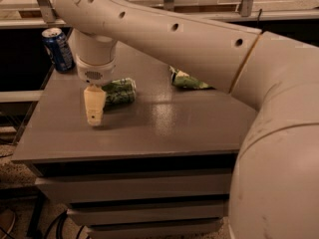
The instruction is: Place green can upright
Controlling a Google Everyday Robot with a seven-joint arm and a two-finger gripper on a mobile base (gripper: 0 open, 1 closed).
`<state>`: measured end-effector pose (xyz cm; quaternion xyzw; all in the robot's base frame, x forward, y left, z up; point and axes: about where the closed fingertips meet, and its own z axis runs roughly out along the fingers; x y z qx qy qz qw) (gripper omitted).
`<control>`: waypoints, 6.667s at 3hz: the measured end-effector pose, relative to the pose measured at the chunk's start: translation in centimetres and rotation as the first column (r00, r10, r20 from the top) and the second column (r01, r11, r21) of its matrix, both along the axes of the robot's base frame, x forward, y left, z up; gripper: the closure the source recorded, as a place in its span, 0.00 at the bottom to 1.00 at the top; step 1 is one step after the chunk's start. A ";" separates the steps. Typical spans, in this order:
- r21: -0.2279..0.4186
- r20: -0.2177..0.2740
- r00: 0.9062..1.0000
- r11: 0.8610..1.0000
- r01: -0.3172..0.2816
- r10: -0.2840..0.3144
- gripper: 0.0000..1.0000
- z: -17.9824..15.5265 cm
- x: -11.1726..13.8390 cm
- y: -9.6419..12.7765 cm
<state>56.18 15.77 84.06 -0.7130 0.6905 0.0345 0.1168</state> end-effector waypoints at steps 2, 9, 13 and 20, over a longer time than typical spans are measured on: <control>-0.013 0.004 1.000 1.000 0.007 -0.007 0.64 0.0 0.8 -0.6; 0.199 0.144 0.987 0.979 0.036 -0.065 1.00 10.5 5.9 -2.5; 0.455 0.079 0.954 0.862 0.225 -0.291 1.00 12.4 5.0 -2.6; 0.550 0.031 0.777 0.659 0.513 -0.629 1.00 10.8 2.5 -6.5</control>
Offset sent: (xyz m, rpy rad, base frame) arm 0.0136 -0.0118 0.0052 -0.0242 -0.0138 -0.0129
